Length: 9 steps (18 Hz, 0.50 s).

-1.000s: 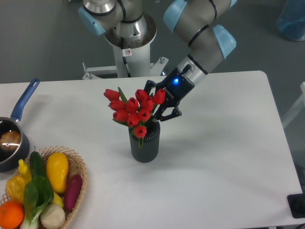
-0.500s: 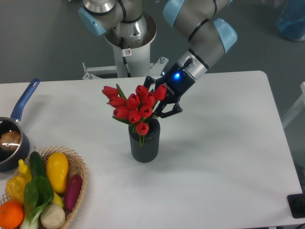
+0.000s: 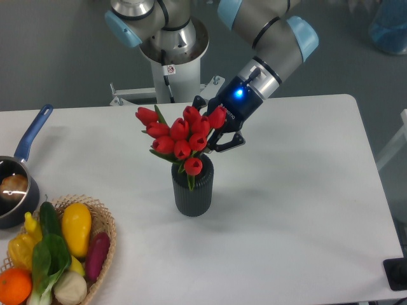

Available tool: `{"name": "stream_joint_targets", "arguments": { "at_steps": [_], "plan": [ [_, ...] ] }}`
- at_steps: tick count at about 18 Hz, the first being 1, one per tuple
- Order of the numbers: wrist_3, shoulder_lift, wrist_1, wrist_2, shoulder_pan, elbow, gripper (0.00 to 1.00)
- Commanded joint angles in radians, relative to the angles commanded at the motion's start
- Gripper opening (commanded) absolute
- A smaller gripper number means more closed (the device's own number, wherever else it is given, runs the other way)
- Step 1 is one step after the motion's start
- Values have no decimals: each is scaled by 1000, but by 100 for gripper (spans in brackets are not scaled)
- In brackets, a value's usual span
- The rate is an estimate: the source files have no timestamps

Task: Pick up the flowers from the vase
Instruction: 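Lift the gripped tulips upward out of the vase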

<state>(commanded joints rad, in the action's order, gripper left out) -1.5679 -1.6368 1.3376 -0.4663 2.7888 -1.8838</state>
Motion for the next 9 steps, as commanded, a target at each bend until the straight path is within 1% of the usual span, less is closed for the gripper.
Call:
{"name": "stream_joint_targets", "arguments": {
  "at_steps": [3,9],
  "plan": [
    [49,6,0,8,3,18,38],
    [98,35,2,49,14,20,37]
  ]
}}
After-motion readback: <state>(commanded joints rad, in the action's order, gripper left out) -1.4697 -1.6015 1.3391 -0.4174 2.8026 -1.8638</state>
